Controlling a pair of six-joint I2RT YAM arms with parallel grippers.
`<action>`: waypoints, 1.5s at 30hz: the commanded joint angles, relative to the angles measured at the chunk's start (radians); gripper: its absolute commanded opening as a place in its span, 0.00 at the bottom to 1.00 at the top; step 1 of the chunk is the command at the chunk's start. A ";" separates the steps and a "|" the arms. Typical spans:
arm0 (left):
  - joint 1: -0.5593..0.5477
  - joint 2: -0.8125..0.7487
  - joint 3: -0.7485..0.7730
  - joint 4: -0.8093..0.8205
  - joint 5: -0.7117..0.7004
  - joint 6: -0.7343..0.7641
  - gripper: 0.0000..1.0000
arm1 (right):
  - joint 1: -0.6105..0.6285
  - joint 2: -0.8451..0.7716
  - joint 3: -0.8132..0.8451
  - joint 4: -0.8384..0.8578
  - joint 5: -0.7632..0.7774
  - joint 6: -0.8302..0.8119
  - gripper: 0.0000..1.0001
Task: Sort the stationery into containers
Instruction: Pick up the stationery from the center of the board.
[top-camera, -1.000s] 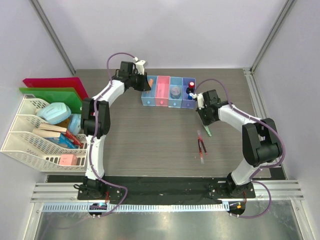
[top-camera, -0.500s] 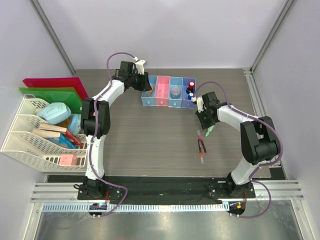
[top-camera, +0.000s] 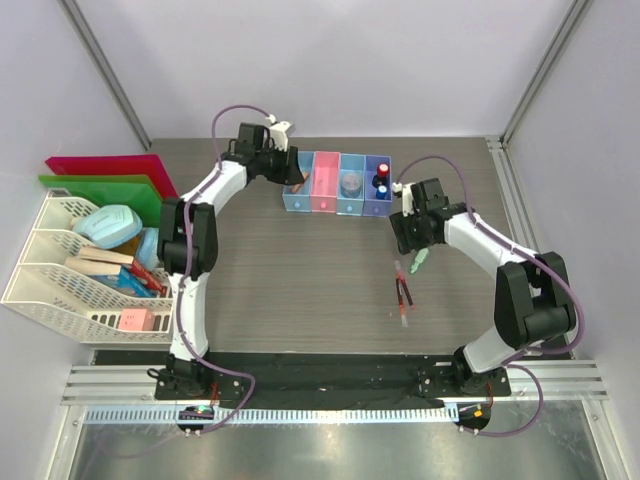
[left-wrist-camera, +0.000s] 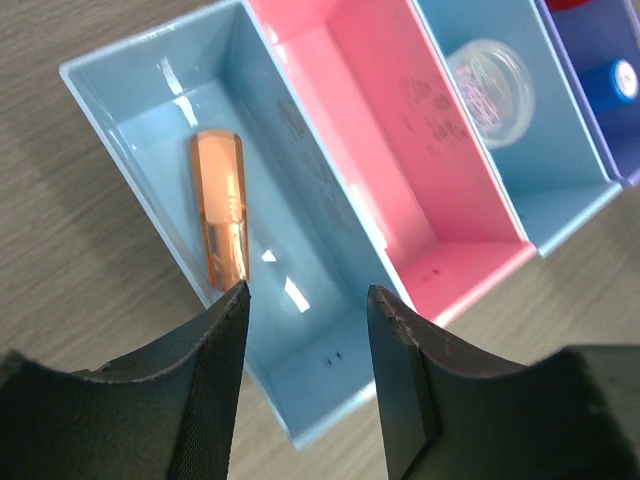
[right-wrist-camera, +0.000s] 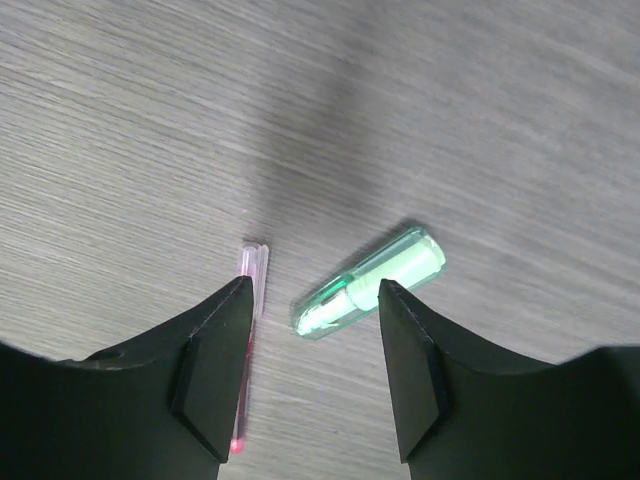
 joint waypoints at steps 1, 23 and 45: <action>0.004 -0.166 -0.060 -0.003 0.027 0.082 0.53 | -0.034 -0.002 0.022 -0.043 0.016 0.121 0.59; 0.041 -0.505 -0.353 -0.151 -0.013 0.316 0.65 | -0.147 0.184 0.022 0.000 -0.113 0.302 0.50; 0.090 -0.500 -0.503 -0.103 -0.148 0.303 0.67 | -0.069 0.155 0.202 -0.032 -0.082 0.250 0.01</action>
